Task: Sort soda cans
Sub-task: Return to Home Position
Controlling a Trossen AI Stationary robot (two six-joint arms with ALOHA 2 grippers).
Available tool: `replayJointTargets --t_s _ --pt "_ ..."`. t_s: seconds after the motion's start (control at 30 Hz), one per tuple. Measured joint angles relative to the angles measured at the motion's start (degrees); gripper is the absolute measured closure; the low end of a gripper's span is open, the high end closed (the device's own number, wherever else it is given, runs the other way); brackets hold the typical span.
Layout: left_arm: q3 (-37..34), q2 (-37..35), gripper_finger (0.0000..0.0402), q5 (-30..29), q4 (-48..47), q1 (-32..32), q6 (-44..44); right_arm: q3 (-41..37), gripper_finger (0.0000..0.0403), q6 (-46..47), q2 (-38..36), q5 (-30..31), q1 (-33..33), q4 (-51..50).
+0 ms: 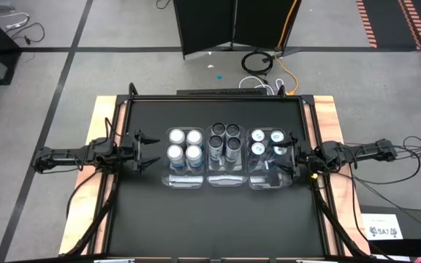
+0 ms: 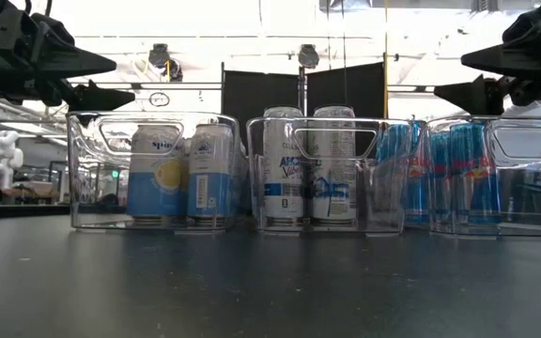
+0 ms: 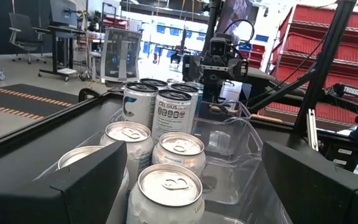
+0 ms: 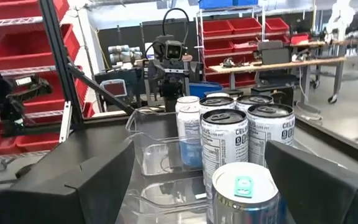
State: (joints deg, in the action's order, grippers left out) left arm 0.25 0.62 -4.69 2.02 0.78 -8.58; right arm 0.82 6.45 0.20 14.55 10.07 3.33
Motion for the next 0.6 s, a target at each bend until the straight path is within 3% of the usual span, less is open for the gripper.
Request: replayJointTargets --t_s 0.6 --pt "0.00 0.00 0.0020 -0.02 0.02 0.01 0.00 0.00 0.0049 0.38 -0.03 0.28 0.04 -0.04"
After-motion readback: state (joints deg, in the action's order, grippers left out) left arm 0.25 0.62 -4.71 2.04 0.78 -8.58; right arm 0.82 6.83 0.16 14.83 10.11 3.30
